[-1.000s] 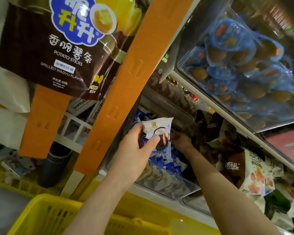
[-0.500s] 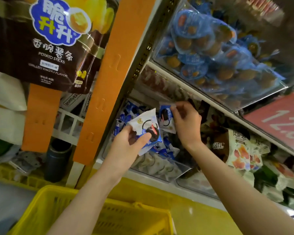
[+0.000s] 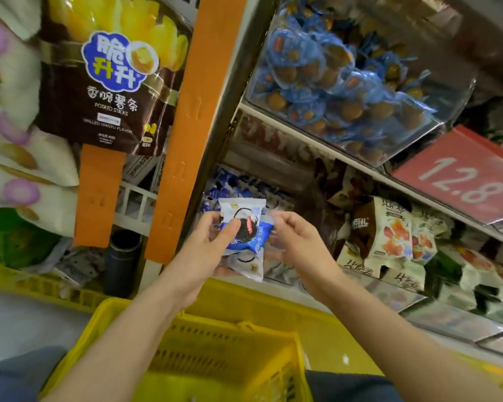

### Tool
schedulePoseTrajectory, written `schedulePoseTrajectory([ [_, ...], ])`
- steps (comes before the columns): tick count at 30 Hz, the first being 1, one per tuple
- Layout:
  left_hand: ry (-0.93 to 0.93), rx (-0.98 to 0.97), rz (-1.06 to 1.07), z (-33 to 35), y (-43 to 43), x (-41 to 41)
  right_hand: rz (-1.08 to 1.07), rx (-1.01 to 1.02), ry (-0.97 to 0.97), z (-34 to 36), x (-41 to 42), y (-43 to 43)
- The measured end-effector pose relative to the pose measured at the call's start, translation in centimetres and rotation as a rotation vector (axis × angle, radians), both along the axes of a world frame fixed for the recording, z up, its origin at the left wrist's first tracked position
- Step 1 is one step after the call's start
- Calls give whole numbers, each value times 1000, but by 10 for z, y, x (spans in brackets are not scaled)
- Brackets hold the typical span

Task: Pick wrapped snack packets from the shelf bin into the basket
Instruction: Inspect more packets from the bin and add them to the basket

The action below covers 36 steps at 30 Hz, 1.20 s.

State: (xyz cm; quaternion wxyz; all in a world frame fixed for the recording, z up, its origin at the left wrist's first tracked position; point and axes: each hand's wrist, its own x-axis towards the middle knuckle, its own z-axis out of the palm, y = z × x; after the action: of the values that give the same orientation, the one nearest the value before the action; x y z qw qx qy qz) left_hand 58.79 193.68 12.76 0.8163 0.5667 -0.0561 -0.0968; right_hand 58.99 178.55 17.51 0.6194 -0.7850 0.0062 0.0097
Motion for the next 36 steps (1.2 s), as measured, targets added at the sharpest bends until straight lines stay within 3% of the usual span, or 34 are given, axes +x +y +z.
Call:
schedulePoseTrajectory([
  [2,5,28,-48,-1,4,-5,46,-1,51,2,-5,-2],
  [6,14,178,-194,-1,5,-11,161,-273,45,9,-14,-7],
  [12,98,68,-391,-5,6,-13,120,-167,40,6,-19,-5],
  [18,135,-36,-169,-6,2,-12,-6,-112,-78,1,-18,-5],
  [23,110,35,45,-6,4,-7,55,-72,-5,0,-21,-11],
  [29,-22,239,106,-12,1,0,306,-271,176,0,-26,-20],
  [36,-26,189,157,-16,-5,5,326,-406,230,10,-18,-19],
])
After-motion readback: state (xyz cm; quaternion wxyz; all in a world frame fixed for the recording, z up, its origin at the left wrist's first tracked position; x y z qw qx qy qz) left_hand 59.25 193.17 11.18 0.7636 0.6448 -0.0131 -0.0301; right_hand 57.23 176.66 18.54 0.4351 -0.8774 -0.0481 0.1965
